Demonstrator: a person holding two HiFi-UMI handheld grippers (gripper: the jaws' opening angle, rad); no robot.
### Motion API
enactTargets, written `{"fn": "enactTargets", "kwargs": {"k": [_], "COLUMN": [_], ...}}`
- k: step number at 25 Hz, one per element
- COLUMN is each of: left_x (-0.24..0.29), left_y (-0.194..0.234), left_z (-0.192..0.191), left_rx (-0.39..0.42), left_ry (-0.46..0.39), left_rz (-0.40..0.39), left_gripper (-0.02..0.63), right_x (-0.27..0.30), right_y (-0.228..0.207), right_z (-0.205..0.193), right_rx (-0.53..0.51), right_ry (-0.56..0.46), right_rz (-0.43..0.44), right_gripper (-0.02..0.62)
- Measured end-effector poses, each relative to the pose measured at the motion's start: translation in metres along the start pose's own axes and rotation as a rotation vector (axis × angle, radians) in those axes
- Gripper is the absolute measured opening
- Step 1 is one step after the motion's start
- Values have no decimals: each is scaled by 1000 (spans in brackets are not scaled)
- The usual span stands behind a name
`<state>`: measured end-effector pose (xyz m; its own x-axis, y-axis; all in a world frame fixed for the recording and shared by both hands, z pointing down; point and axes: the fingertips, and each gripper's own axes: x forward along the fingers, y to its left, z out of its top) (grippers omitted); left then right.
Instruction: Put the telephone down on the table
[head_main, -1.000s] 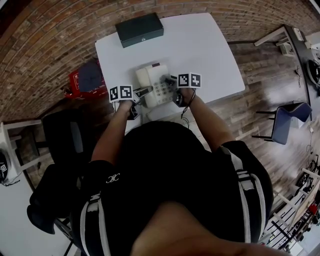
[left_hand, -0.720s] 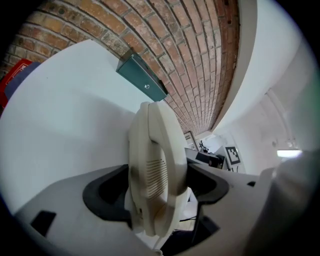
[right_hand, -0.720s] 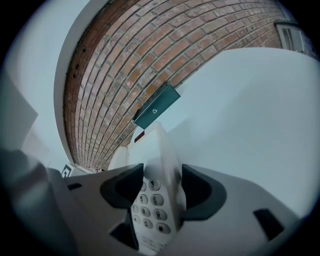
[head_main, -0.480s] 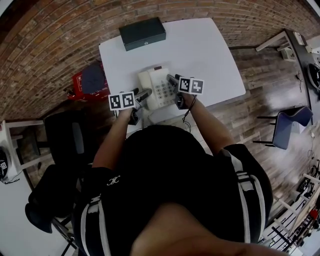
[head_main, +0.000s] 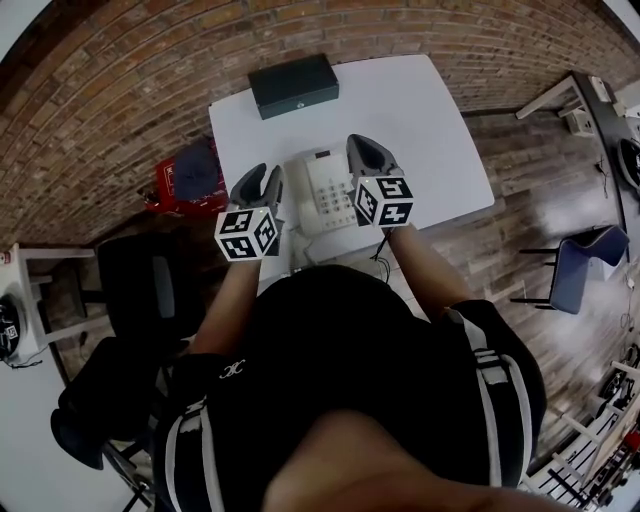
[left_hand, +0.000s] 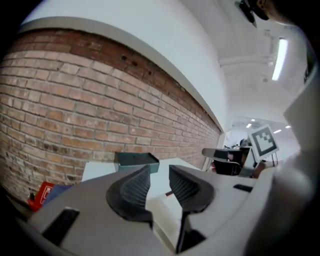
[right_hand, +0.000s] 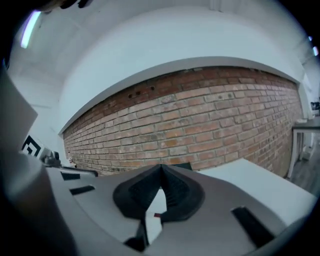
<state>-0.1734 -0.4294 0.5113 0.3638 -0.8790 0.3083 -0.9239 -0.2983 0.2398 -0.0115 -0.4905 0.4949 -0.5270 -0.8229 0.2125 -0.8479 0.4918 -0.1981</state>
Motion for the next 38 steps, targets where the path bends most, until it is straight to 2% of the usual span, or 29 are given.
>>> {"fn": "enactTargets", "kwargs": {"k": [4,9,13,17,21,27,38], "left_x": [-18,-38,-43,-41,-42,-42,-49], "left_y": [-3,-9,-9,-7,-8,-7,-18], "left_z": [59,99,99,92,94,96,108], "left_rx": [74,113,153,142,151,157,153], "left_ry": [-137,-205,-199,-171,-177,-175,-220], "left_rz": [87,143,181,185,194,202,188], "left_gripper": [21,10,9,10,9,9,9], "right_x": [-9,-26,-23,-24,-26,-26,-38], "right_y": [20,39,42,48,51,50,52], "right_z": [47,88,80,77,81,79,84], "right_rx": [-24,-41,-9,-10,-31,-8,-2], "right_ry": [-99,-212,-181,-173,-181,-179,-215], "right_rz": [9,30,34,42,47,45,56], "right_gripper": [-2,-2,-2,-2,-2,-2,-2]}}
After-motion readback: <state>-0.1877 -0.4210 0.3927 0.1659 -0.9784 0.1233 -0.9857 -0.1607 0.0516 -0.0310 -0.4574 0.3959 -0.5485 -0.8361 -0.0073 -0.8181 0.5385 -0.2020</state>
